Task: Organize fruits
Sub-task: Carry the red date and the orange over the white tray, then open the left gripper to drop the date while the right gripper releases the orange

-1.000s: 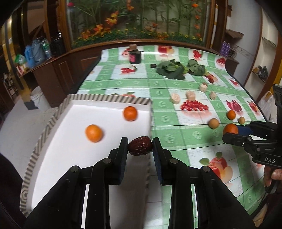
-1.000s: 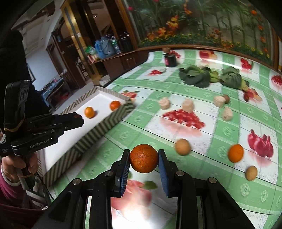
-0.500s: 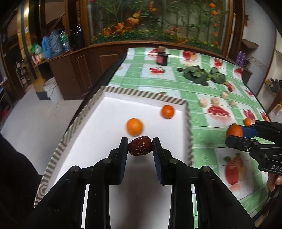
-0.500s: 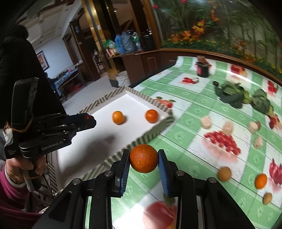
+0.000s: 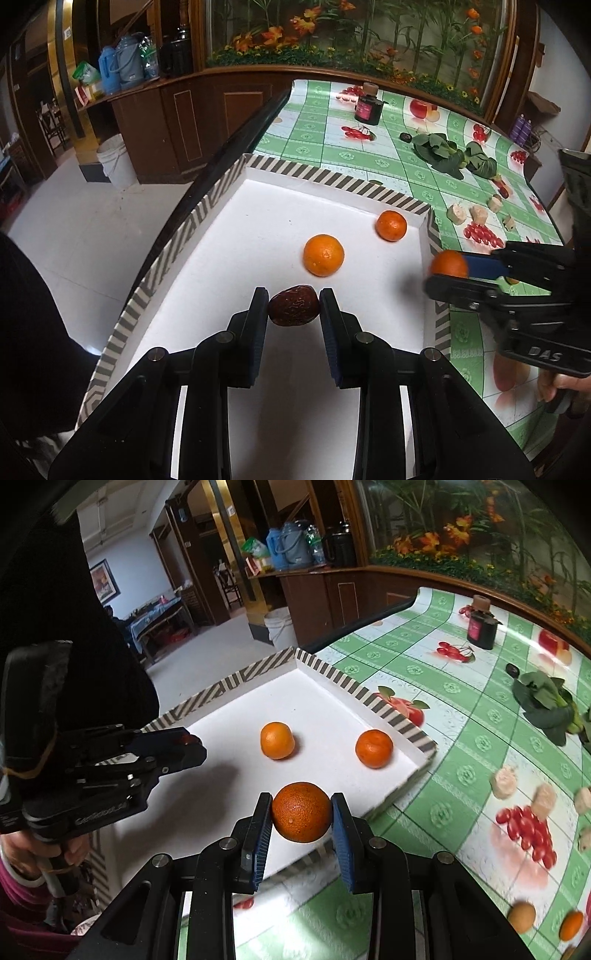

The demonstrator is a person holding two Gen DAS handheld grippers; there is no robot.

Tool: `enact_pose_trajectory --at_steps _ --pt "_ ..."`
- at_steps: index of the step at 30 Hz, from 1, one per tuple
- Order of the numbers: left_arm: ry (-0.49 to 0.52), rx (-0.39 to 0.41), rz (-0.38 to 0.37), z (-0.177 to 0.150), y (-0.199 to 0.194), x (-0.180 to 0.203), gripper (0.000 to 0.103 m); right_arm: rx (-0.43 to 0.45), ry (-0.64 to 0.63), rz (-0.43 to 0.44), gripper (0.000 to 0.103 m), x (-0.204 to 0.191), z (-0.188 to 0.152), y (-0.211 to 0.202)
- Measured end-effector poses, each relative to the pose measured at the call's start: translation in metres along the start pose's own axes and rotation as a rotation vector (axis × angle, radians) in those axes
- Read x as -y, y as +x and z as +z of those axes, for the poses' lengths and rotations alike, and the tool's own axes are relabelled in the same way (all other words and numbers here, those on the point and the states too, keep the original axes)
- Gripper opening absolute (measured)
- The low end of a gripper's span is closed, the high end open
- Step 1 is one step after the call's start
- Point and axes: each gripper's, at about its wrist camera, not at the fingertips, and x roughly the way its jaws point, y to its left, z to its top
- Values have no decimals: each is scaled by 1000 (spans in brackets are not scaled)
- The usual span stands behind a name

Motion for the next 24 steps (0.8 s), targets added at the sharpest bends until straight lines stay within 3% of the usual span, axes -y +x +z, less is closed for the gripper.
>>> enact_pose_trajectory --at_steps 14,24 --pt "-31 -53 -17 2 23 2 28 -81 -23 -27 31 9 13 43" --pt "-45 -93 -7 2 32 1 28 -72 -36 -34 31 7 13 52"
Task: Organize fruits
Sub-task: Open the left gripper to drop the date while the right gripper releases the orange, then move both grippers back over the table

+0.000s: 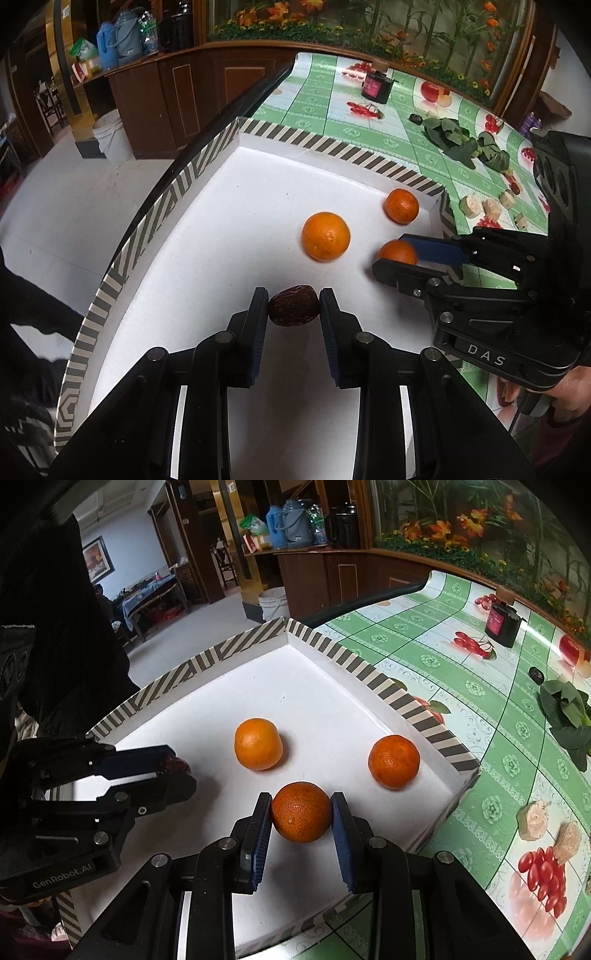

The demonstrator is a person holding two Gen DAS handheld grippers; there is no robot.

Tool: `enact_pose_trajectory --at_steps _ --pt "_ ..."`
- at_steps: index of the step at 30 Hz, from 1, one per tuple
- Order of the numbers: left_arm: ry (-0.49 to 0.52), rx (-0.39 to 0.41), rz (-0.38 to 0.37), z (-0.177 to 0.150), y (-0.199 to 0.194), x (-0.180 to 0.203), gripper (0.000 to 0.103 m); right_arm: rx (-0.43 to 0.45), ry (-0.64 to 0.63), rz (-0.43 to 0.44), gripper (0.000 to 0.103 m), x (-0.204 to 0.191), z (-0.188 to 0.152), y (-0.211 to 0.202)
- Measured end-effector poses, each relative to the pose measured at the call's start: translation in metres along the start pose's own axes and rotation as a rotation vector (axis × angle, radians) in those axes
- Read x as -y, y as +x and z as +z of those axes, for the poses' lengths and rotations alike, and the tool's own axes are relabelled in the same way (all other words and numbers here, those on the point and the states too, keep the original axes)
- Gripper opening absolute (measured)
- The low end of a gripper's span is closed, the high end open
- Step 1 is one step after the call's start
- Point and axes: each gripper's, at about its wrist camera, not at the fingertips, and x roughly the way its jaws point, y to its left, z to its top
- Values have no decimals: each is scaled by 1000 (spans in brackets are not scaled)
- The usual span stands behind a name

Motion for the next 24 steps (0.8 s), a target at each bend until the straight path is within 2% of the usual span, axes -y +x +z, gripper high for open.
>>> enact_pose_trajectory --at_steps 4,6,8,18,24 --pt "-21 -23 6 -2 4 -4 29 -1 -6 -4 34 -2 0 0" --pt "-28 -32 8 -2 5 -6 45 1 -3 -11 34 -3 0 -1" --pt "-35 -28 1 -3 4 -7 51 3 4 -7 35 -3 -1 -5" --pt "-21 13 22 -11 -12 1 51 80 66 -1 35 3 -12 -44" --pt "18 76 38 -13 -33 19 51 116 95 -22 35 7 -27 -69"
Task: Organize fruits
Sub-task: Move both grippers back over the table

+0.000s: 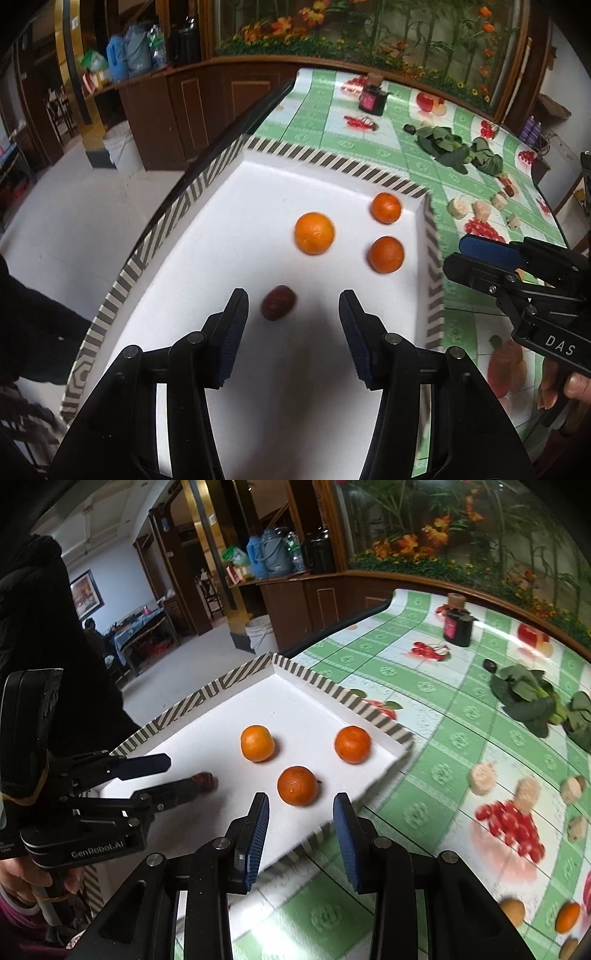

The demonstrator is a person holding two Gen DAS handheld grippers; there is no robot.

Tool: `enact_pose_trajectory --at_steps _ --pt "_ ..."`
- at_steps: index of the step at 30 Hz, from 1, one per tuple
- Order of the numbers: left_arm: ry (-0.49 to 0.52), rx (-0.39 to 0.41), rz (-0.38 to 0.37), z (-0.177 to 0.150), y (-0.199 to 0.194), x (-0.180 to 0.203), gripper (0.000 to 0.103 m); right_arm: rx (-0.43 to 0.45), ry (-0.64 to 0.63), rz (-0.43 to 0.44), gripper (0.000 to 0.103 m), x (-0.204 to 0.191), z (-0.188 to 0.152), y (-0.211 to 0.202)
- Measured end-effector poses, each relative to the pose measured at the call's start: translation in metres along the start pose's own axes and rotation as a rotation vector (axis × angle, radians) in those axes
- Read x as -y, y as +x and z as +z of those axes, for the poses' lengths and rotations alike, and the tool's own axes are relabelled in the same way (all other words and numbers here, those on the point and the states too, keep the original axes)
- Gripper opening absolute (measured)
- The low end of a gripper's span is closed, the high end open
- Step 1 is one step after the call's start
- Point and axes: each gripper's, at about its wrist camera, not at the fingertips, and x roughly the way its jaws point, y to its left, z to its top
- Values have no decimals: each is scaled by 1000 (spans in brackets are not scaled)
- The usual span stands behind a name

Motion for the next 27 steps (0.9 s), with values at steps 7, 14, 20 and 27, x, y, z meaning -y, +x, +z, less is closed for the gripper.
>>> enact_pose_trajectory --at_steps 7,14,20,27 --pt "36 27 -42 -2 -14 28 51 36 45 -34 35 17 -16 -32" --pt "77 25 -92 -4 -15 67 51 57 91 -98 35 43 -41 -64" --pt "130 6 -141 -6 -8 108 51 64 159 -154 35 76 -68 -90" --pt "176 -19 -187 -6 2 145 51 45 220 -233 35 113 -98 -112"
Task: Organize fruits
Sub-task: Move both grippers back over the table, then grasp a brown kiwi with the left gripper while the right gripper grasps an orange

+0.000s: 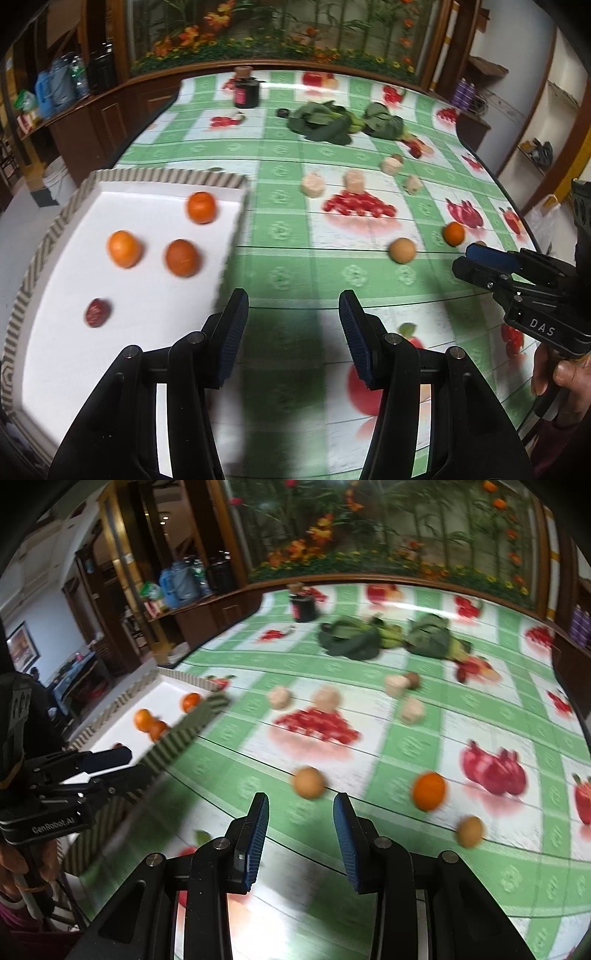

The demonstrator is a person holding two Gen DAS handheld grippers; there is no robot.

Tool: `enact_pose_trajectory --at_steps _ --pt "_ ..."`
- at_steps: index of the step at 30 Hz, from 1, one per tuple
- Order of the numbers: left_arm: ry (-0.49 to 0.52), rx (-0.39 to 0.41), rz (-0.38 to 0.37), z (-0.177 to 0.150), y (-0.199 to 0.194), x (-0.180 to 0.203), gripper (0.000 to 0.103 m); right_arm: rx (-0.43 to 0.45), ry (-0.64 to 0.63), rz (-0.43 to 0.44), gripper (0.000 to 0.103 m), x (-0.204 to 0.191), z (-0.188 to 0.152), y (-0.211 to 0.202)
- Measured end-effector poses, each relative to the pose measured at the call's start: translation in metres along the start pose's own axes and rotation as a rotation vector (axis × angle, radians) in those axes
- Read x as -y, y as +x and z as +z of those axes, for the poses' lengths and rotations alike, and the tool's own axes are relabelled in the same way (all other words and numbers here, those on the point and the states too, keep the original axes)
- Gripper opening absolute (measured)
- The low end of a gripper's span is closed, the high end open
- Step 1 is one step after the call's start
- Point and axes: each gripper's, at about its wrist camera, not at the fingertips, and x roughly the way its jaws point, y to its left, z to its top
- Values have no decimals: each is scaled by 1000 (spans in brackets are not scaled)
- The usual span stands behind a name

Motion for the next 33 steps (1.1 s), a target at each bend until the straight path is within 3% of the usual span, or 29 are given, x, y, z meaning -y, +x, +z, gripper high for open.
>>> enact_pose_trajectory --at_steps 12,22,33 --pt "95 -57 -57 14 35 58 51 -27 95 -68 36 68 -19 -4" --pt "127 -83 -54 31 69 86 51 -76 52 -101 37 87 3 27" --pt "135 -84 -37 41 92 100 51 -69 33 -58 37 90 7 41"
